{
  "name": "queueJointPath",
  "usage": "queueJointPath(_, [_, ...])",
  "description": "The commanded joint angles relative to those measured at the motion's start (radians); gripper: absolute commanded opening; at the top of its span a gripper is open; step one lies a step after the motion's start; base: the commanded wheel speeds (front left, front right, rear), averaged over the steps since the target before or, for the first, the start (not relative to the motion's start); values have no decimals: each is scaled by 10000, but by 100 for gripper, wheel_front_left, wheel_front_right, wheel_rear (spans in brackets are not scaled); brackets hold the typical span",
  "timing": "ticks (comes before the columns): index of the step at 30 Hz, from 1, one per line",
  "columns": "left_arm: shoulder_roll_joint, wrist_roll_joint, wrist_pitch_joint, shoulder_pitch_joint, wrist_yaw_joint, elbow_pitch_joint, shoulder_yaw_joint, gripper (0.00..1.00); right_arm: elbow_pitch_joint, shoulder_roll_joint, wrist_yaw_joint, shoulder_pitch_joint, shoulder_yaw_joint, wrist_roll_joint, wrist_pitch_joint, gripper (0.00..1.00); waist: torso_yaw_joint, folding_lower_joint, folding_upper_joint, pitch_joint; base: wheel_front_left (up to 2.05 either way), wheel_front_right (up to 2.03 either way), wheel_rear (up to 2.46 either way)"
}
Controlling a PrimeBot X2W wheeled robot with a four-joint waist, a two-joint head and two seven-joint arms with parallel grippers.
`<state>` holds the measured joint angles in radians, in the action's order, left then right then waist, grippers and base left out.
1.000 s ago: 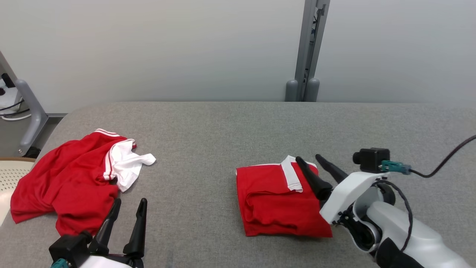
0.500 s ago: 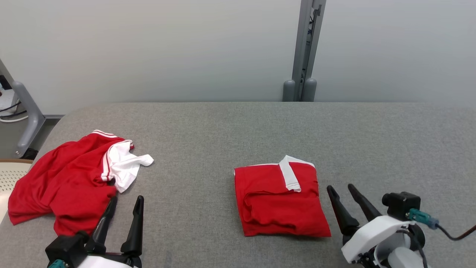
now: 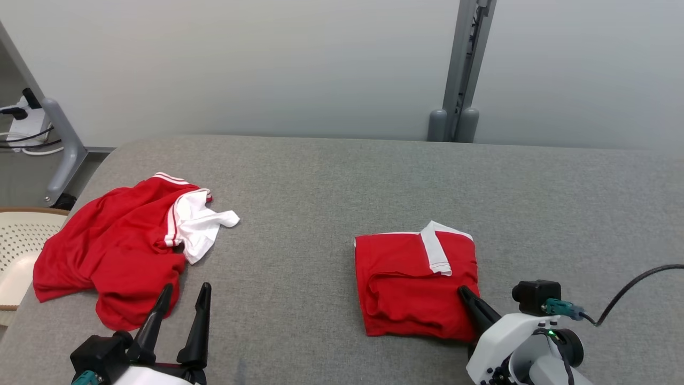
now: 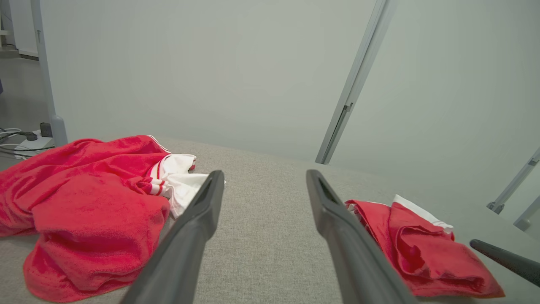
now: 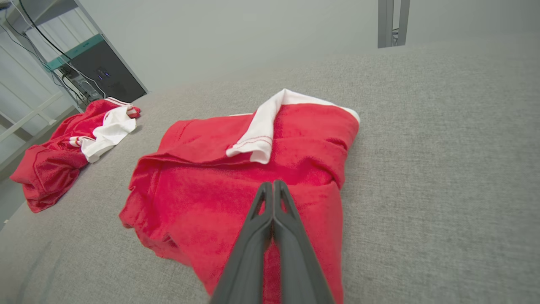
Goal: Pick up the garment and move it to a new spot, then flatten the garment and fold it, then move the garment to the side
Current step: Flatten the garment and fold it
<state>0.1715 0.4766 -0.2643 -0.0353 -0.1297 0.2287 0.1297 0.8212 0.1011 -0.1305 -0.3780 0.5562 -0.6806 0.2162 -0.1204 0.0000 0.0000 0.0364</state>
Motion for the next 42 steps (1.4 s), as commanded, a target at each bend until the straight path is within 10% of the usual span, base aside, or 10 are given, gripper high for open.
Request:
queueJointPath(1, [47,20,-1,145,-16,17,-2,100,144,15,-5,-142,52,-98,-25,0,-81,0,0,-37,0,0,0])
queueJointPath(24, [264,624,1,761,-18,195,466,100,2466,-233,-5,-3003,1090,-1574,-96,0,-1903,0,0,-1073,0,0,0])
queueJointPath(42, [301,661,1,621,-18,281,505,100,1986,-478,-5,-3704,2781,-2535,269,0,-1343,0,0,-682,0,0,0])
